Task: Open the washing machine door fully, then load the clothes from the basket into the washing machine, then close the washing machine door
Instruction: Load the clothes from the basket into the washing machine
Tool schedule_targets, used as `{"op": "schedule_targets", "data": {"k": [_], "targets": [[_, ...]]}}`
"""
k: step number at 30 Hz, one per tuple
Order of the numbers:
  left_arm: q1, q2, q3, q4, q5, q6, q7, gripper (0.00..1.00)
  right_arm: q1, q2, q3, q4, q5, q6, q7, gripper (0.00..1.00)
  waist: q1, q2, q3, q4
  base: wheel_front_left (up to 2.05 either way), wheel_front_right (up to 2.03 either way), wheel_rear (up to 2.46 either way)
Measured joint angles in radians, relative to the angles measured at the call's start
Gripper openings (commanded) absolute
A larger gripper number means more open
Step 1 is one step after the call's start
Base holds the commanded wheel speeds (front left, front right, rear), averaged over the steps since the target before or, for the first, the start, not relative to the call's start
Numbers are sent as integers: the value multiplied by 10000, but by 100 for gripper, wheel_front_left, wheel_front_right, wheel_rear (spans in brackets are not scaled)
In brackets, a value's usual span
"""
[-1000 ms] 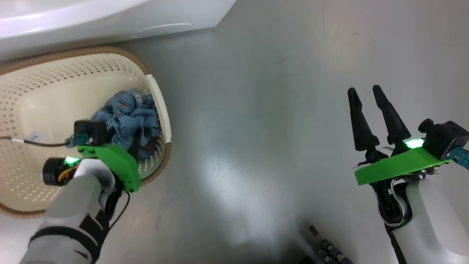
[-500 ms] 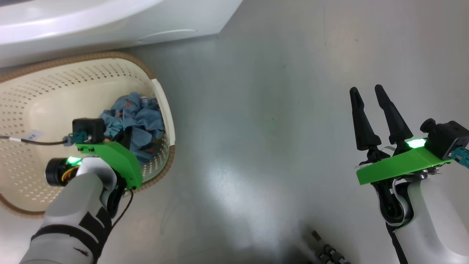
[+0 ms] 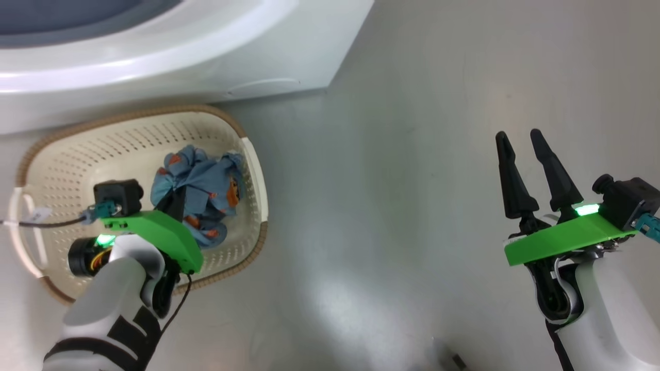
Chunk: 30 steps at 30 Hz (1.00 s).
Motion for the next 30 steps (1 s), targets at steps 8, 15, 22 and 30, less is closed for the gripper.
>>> {"op": "schedule_targets", "data": {"k": [8, 15, 22, 30], "targets": [[865, 10, 1442, -932, 982, 0, 0, 0, 460, -77, -42, 132, 0, 0, 0, 100, 0, 0, -871, 298, 0, 0, 0], [1626, -71, 2652, -1893, 2079, 0, 0, 0, 751, -167, -42, 211, 0, 0, 0, 100, 0, 0, -1591, 560, 0, 0, 0], [2471, -251, 3776, -2936, 2951, 0, 0, 0, 1084, -291, 8, 330, 0, 0, 2, 100, 0, 0, -2315, 785, 0, 0, 0], [3583, -454, 4807, -4121, 3718, 0, 0, 0, 1603, -391, 21, 424, 0, 0, 2, 100, 0, 0, -3089, 982, 0, 0, 0]]}}
